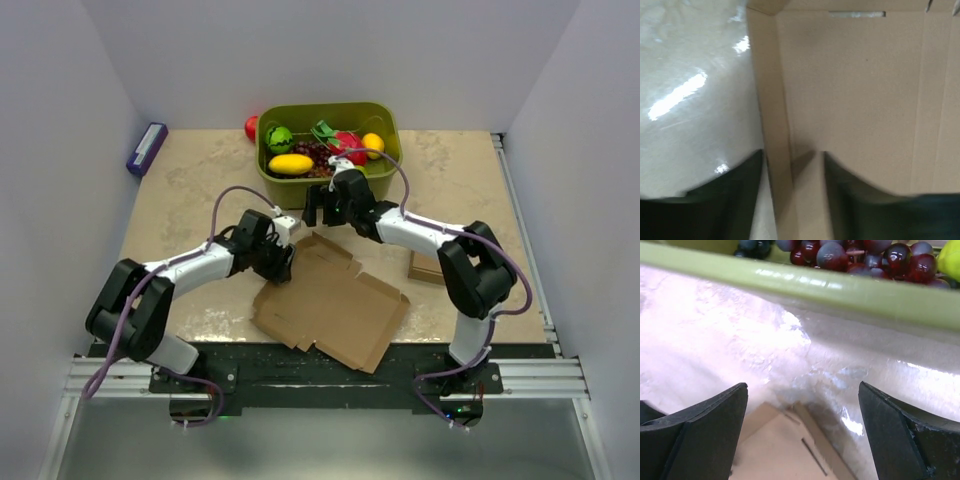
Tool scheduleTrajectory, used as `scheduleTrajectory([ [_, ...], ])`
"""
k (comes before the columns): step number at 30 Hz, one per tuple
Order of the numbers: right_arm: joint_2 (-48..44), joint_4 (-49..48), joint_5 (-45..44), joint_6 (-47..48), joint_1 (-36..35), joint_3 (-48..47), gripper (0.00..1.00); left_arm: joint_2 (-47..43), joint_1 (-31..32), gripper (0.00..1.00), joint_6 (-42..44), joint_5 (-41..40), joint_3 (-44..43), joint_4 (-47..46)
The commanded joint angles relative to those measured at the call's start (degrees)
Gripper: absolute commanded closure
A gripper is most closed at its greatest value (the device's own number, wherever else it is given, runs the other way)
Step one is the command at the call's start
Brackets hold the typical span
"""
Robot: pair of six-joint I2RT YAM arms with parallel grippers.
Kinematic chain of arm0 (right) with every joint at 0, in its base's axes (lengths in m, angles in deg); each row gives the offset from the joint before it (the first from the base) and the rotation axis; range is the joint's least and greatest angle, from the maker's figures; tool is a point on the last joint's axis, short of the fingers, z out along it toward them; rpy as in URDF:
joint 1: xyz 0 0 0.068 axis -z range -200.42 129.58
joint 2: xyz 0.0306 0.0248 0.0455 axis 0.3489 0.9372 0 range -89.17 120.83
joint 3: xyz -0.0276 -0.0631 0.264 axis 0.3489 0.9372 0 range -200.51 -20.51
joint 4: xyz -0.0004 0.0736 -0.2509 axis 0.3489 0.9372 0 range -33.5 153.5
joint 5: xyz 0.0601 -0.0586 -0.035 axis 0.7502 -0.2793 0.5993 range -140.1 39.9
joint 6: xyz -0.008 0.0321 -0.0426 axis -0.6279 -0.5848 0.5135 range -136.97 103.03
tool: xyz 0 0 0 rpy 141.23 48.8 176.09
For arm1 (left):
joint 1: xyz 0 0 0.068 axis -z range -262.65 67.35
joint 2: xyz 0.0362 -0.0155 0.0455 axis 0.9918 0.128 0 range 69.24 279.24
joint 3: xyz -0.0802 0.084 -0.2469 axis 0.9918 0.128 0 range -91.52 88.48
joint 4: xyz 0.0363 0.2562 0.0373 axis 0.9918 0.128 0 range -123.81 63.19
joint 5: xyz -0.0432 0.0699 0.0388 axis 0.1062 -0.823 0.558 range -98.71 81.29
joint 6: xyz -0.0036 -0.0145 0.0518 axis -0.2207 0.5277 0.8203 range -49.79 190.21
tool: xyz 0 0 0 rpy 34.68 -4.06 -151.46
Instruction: Fold the paper box
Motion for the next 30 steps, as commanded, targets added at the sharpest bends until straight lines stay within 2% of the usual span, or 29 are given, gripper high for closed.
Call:
scheduleTrajectory([
  [1, -6.53, -1.42, 1.87, 1.03, -0.09, 2.74, 0.05, 2.33, 0.84, 0.64, 1.4, 4.86, -2.76, 0.89],
  [2, -8.98, -0.55, 2.14, 1.47, -0.01, 3.36, 0.05, 2.42, 1.01, 0.78, 1.49, 4.86, -2.94, 1.07],
  [5, -14.95, 0.33, 2.93, 3.67, -0.01, 6.17, 0.04, 0.58, 1.45, 1.0, 2.36, 5.21, -3.12, 0.9],
  [7, -18.39, 1.04, 2.5, 4.9, -0.01, 7.67, 0.02, -2.31, 1.54, 1.0, 2.98, 5.82, -2.94, 0.63],
  [11, -26.56, 11.73, 0.65, 9.2, -0.01, 8.28, 0.02, -9.34, 1.63, 1.0, 7.37, 9.32, -2.51, -0.07],
  [13, -31.66, 14.12, 1.17, 11.66, -0.01, 9.77, 0.03, -13.46, 1.54, 1.0, 9.83, 11.96, -2.33, -0.6],
  [17, -38.43, 19.84, 2.75, 11.93, -0.27, 13.29, 0.13, -16.39, -0.21, 1.0, 14.14, 17.76, -3.64, 2.64],
  [20, -43.09, 21.16, 1.54, 12.03, -3.6, 16.1, 0.14, -16.92, -2.14, 1.0, 14.58, 19.18, -3.73, 3.71],
  [22, -44.5, 21.95, -3.73, 12.02, -7.82, 16.81, 0.08, -16.39, -2.76, 1.0, 14.67, 21.37, -4.43, 4.15],
  [24, -44.69, 23.62, -7.69, 12.02, -10.02, 16.2, 0.07, -16.21, -3.12, 1.0, 14.67, 23.84, -4.7, 4.24],
  [30, -39.07, 24.77, -13.94, 14.04, -10.81, 15.49, 0.08, -17.44, -3.12, 1.0, 14.23, 24.9, -4.44, 3.71],
])
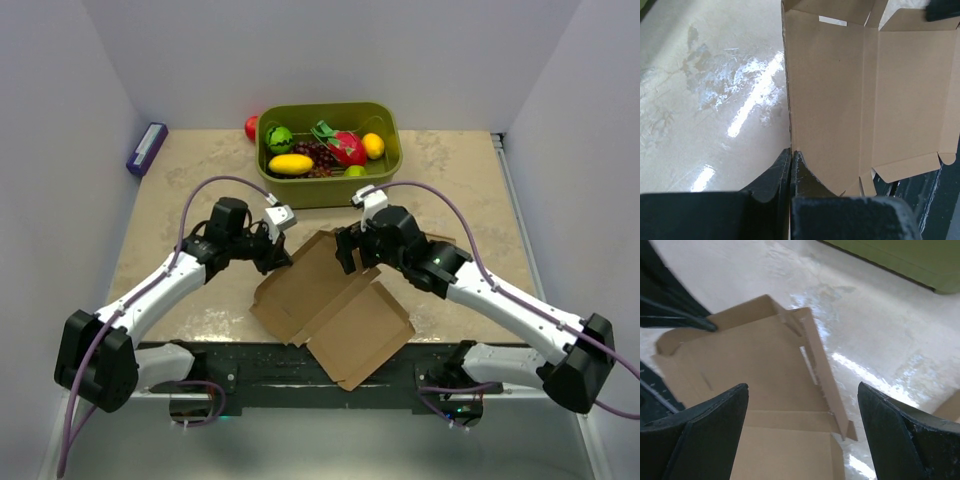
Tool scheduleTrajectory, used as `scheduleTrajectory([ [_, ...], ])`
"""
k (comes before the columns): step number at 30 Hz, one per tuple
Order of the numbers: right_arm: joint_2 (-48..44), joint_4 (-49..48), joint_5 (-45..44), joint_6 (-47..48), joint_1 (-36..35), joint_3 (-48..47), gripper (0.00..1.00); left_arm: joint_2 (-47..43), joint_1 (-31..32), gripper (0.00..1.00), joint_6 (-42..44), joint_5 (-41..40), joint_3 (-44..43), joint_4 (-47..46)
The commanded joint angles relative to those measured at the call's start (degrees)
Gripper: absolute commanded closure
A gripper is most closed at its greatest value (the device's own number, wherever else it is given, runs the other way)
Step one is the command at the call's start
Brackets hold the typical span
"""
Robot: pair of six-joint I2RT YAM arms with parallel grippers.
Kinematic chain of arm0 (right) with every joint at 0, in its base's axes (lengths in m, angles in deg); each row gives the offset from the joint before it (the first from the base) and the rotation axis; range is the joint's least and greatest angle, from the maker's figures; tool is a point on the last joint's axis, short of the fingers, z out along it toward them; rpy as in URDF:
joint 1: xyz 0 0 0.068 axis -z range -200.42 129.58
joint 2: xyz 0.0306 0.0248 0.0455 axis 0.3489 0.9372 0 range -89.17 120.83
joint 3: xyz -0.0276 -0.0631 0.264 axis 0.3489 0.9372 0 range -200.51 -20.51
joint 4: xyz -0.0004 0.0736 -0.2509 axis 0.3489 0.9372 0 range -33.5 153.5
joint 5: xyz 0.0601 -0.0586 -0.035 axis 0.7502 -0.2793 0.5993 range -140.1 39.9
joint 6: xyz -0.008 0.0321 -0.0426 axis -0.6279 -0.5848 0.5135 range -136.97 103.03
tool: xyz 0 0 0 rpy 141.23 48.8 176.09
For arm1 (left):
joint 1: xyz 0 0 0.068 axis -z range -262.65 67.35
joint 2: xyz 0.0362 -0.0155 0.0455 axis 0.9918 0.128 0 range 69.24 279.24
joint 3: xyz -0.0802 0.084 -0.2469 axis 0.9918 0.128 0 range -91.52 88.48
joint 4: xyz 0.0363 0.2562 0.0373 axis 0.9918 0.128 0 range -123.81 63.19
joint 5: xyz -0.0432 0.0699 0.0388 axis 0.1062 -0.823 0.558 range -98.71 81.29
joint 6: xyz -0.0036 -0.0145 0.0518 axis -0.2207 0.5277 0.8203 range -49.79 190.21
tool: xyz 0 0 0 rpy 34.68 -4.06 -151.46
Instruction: Fold the paper box
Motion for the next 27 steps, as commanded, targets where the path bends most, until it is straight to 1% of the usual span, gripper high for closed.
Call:
scheduleTrajectory([
  [1, 3.93, 1.62, -7.1, 2.5, -0.61, -0.81, 0.08, -1.95, -0.21, 1.0, 1.05, 3.63, -2.08, -0.68],
  [2, 4.63, 1.1, -8.85, 2.77, -0.96, -0.73, 0.08, -1.95, -0.21, 1.0, 1.05, 3.63, -1.9, -0.69],
  [4, 6.48, 0.57, -9.39, 3.56, -1.4, -0.29, 0.09, -2.04, -0.21, 1.0, 1.05, 4.33, -1.9, -0.69],
  [5, 6.92, -0.3, -8.96, 3.82, -1.49, -0.29, 0.11, -2.13, -0.21, 1.0, 0.97, 4.86, -1.99, -0.69],
  [7, 7.71, -1.45, -7.73, 4.18, -1.84, -0.29, 0.2, -2.13, -0.21, 1.0, 0.79, 4.95, -1.9, -1.04],
  [8, 7.89, -2.76, -7.2, 4.09, -2.1, -0.37, 0.31, -2.04, -0.21, 1.0, 0.53, 5.12, -1.73, -1.3],
  [11, 8.06, -4.09, -6.23, 2.69, -2.37, -0.55, 0.51, -1.95, -0.21, 1.0, -0.26, 4.51, -1.99, -1.56],
  [12, 7.89, -4.09, -6.75, 1.81, -2.54, -0.64, 0.66, -1.86, -0.21, 1.0, -0.53, 3.9, -2.25, -1.65],
  [14, 7.1, -3.74, -7.89, 0.41, -2.55, -0.64, 0.83, -1.95, -0.21, 1.0, -2.1, 0.39, -2.43, -2.17],
  [15, 6.66, -3.65, -8.42, -0.65, -2.55, -0.46, 0.96, -2.04, -0.21, 1.0, -2.63, -1.01, -2.69, -2.35],
  [16, 6.22, -3.56, -9.56, -1.09, -2.55, -0.37, 1.0, -2.13, -0.21, 1.0, -3.25, -3.99, -2.95, -2.62],
  [17, 5.44, -3.39, -10.0, -1.44, -2.55, -0.37, 1.0, -2.21, -0.3, 0.99, -4.04, -5.41, -3.3, -2.44],
  [18, 4.91, -3.39, -10.44, -2.23, -2.55, -0.46, 1.0, -3.17, -0.47, 0.93, -4.57, -6.9, -3.83, -2.7],
  [19, 4.64, -3.3, -10.71, -2.67, -2.55, -0.55, 1.0, -3.96, -1.69, 0.73, -5.44, -9.44, -3.57, -3.58],
  [21, 3.59, -3.3, -10.36, -3.55, -2.55, -0.64, 1.0, -7.11, -3.98, 0.41, -8.6, -11.39, -2.0, -7.18],
  [22, 3.32, -4.08, -11.14, -3.73, -2.55, -0.46, 1.0, -8.44, -7.12, 0.2, -9.49, -13.83, -1.38, -8.49],
  [23, 2.88, -4.35, -11.41, -3.82, -2.46, -0.03, 1.0, -9.85, -8.98, 0.15, -13.06, -14.99, -0.42, -11.47],
  [25, 2.36, -5.4, -11.41, -4.17, -2.55, 0.42, 1.0, -13.72, -12.67, 0.05, -14.85, -18.32, 2.22, -13.86],
  [27, 1.39, -6.11, -10.89, -4.17, -2.37, 1.12, 1.0, -16.09, -13.13, 0.01, -15.65, -19.22, 3.45, -15.01],
])
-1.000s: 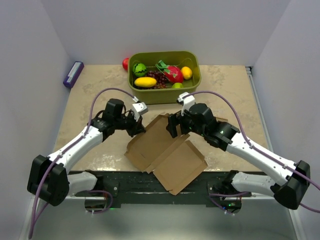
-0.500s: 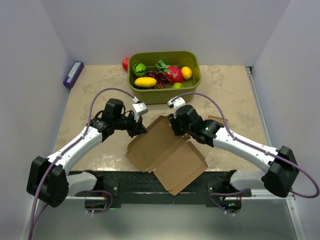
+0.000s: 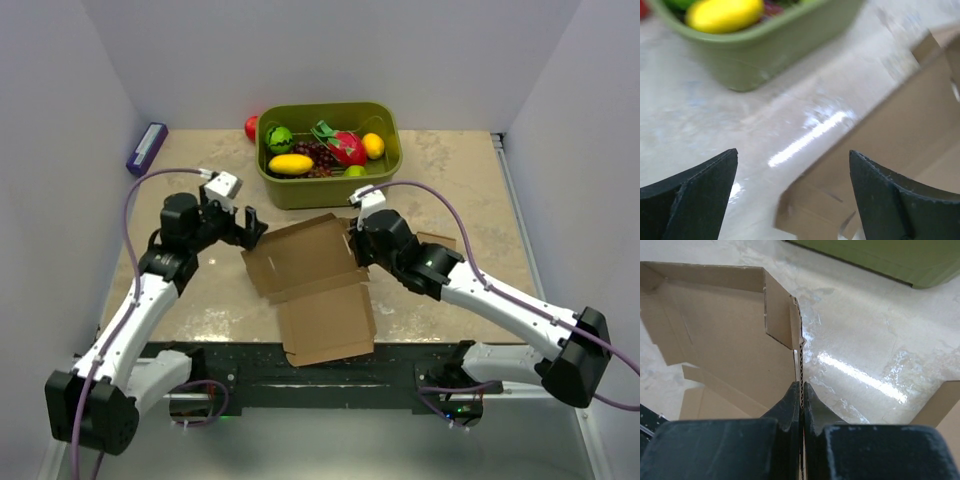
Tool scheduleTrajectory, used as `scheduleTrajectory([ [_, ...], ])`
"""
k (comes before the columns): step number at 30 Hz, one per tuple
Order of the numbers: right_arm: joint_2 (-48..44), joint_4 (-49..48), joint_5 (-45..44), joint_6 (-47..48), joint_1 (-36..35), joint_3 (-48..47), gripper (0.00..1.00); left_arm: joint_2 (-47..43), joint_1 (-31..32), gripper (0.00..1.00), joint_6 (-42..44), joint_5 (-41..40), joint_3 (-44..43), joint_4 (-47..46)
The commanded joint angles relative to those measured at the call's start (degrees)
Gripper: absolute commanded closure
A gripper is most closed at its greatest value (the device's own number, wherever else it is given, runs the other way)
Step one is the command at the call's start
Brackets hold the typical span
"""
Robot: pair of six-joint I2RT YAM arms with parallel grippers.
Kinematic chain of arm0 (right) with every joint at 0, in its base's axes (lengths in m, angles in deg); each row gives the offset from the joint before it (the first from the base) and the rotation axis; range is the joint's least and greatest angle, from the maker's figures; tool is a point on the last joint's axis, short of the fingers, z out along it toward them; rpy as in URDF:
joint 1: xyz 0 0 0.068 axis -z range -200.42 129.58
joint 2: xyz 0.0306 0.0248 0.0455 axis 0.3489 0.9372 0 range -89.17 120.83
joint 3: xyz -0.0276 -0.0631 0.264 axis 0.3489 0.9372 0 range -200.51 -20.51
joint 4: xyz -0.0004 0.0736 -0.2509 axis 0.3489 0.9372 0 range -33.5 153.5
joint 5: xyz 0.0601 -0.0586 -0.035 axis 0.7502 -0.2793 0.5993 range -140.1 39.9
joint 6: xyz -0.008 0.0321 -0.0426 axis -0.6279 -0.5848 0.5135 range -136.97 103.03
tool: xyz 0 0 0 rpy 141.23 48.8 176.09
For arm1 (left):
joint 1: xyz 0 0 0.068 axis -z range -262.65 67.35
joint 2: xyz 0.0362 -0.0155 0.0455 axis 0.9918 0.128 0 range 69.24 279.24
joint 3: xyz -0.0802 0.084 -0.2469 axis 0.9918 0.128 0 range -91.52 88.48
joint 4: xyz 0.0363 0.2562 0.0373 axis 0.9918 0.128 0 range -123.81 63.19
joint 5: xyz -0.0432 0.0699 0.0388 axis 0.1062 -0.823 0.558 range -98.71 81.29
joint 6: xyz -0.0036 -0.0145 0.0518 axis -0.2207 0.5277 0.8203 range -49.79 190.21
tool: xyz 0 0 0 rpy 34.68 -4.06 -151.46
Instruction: Fold the paper box
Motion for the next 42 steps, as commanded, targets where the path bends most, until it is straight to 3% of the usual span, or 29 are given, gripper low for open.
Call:
scheduleTrajectory([
  [1, -2.72, -4.69, -1.64, -2.23, 0.19, 0.99, 1.0, -5.76, -2.9, 0.0, -5.77, -5.85, 2.67, -7.34],
  [10, -9.48, -1.71, -2.61, -4.42, 1.77, 1.78, 1.0, -5.94, -3.07, 0.0, -10.07, -3.56, 4.52, -4.27],
  [14, -11.69, -0.56, -1.82, -4.25, 3.17, 1.87, 1.0, -4.19, -7.11, 0.0, -12.09, 4.51, 8.99, -1.8],
  [26, -12.04, -1.79, 5.55, -3.81, 4.23, -0.5, 1.0, 1.53, -9.93, 0.02, -13.76, 13.75, 9.53, -8.04],
  [42, -19.51, 1.98, 15.23, -6.71, 4.32, -3.84, 1.0, -2.42, -12.92, 0.03, -15.96, 15.42, 10.58, -12.95],
])
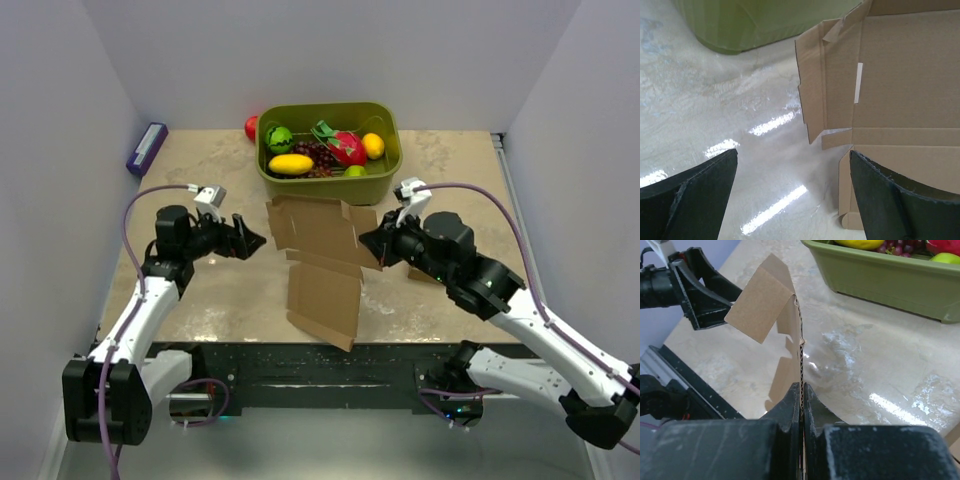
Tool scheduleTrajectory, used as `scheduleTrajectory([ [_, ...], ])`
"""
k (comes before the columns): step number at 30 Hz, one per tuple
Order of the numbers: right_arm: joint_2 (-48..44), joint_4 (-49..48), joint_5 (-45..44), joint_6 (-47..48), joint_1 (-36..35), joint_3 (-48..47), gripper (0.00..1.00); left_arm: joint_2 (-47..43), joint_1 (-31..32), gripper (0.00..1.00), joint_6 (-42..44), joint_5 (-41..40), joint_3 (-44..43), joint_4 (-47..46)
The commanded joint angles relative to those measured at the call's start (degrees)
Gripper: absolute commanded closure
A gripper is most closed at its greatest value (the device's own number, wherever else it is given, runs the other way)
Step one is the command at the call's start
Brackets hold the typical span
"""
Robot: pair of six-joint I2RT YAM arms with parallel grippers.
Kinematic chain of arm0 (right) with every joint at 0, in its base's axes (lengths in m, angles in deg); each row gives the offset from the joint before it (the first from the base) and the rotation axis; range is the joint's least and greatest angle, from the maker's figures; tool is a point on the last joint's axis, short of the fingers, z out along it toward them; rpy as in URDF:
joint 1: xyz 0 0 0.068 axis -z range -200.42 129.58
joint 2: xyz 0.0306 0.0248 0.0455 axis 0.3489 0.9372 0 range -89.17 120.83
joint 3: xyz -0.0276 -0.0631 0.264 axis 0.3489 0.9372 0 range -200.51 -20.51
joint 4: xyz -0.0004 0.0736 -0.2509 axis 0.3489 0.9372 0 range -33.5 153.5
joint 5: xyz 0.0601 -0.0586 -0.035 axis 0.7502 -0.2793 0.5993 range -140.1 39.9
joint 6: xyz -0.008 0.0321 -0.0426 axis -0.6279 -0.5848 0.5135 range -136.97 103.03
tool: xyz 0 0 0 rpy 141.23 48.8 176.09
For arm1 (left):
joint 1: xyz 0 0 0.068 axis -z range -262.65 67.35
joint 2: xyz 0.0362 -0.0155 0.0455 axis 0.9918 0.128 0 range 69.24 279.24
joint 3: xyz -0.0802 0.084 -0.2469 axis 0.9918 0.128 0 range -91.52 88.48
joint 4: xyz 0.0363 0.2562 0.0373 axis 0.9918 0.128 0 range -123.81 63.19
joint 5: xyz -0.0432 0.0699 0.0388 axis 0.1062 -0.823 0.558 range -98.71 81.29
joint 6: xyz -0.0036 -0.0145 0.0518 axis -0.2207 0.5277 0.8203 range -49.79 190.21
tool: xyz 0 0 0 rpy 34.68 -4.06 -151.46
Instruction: Fold the paper box
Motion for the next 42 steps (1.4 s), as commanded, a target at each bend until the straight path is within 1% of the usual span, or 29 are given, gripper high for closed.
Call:
scheduleTrajectory([
  [1, -3.6, 0.92, 3.32, -1.79, 0.25, -3.1, 1.0, -2.97, -1.75, 0.03, -2.63, 4.12, 0.81, -6.25],
  [3, -3.78, 1.79, 4.37, -1.97, 0.25, -3.54, 1.0, -3.67, -2.28, 0.03, -4.21, 7.45, 1.6, -9.49],
  [9, -3.43, 3.38, 8.68, -2.5, 0.25, -6.0, 1.0, -5.43, -2.37, 0.02, -6.49, 14.57, 3.19, -14.5],
  [12, -3.43, 2.59, 11.76, -3.29, 0.17, -6.79, 1.0, -5.87, -2.37, 0.03, -6.94, 15.56, 3.54, -15.31],
  [17, -1.94, 3.11, 14.92, -4.34, 0.25, -9.78, 1.0, -6.75, -2.37, 0.03, -8.52, 15.3, 4.6, -16.02],
  [18, -1.41, 2.77, 15.45, -4.34, 0.25, -10.13, 1.0, -7.19, -2.37, 0.03, -8.26, 13.29, 4.51, -14.45],
  [20, -0.62, 2.5, 16.24, -4.43, 0.25, -11.27, 1.0, -9.3, -2.37, 0.03, -8.78, 10.04, 4.77, -14.34],
  [22, 0.87, 2.67, 16.86, -4.34, 0.17, -12.59, 1.0, -11.84, -2.37, 0.02, -11.85, 7.05, 6.61, -16.27],
  [23, 1.4, 2.94, 17.03, -4.26, 0.25, -13.03, 1.0, -12.55, -2.37, 0.02, -13.08, 5.73, 7.4, -18.98],
  [26, 2.72, 3.29, 17.74, -4.08, 0.25, -14.61, 1.0, -13.78, -2.45, 0.02, -17.65, 2.48, 9.6, -21.98],
  [28, 3.25, 3.38, 18.53, -3.9, 0.25, -15.23, 1.0, -13.7, -2.45, 0.02, -18.97, 2.29, 11.01, -24.26],
  [29, 3.25, 3.38, 18.7, -3.9, 0.25, -15.23, 1.0, -13.52, -2.45, 0.03, -20.37, 3.07, 11.88, -27.23],
  [31, 2.81, 2.85, 18.97, -4.08, 0.25, -14.62, 1.0, -12.21, -2.45, 0.05, -21.18, 4.39, 12.33, -29.72],
  [35, 2.28, -0.3, 20.99, -5.39, 0.25, -12.86, 1.0, -9.4, -2.45, 0.08, -21.35, 6.94, 11.63, -31.39],
  [40, 2.28, -0.14, 20.99, -4.87, 0.25, -12.94, 1.0, -10.01, -2.45, 0.1, -22.32, 8.17, 12.42, -34.46],
  [41, 2.28, 0.12, 21.17, -4.7, 0.25, -13.21, 1.0, -9.92, -2.45, 0.11, -22.67, 8.52, 12.51, -34.65],
  [42, 2.28, 0.21, 21.17, -4.35, 0.25, -13.3, 1.0, -9.74, -2.45, 0.17, -22.67, 8.88, 12.51, -35.0],
])
